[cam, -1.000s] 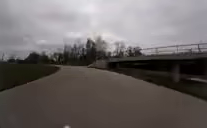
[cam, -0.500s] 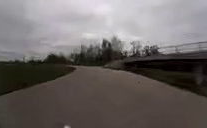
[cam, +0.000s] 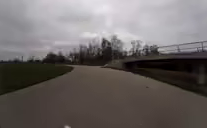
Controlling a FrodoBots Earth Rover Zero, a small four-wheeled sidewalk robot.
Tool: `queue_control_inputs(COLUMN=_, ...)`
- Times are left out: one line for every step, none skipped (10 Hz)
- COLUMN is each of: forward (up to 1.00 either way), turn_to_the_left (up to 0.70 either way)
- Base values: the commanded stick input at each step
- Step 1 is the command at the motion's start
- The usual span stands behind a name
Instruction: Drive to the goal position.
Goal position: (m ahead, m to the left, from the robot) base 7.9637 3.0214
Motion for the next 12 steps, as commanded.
queue_control_inputs(forward=1.00, turn_to_the_left=0.00)
queue_control_inputs(forward=1.00, turn_to_the_left=0.00)
queue_control_inputs(forward=1.00, turn_to_the_left=0.00)
queue_control_inputs(forward=1.00, turn_to_the_left=0.00)
queue_control_inputs(forward=1.00, turn_to_the_left=0.00)
queue_control_inputs(forward=1.00, turn_to_the_left=0.00)
queue_control_inputs(forward=1.00, turn_to_the_left=0.00)
queue_control_inputs(forward=1.00, turn_to_the_left=0.00)
queue_control_inputs(forward=1.00, turn_to_the_left=0.00)
queue_control_inputs(forward=1.00, turn_to_the_left=0.03)
queue_control_inputs(forward=1.00, turn_to_the_left=0.00)
queue_control_inputs(forward=1.00, turn_to_the_left=0.00)
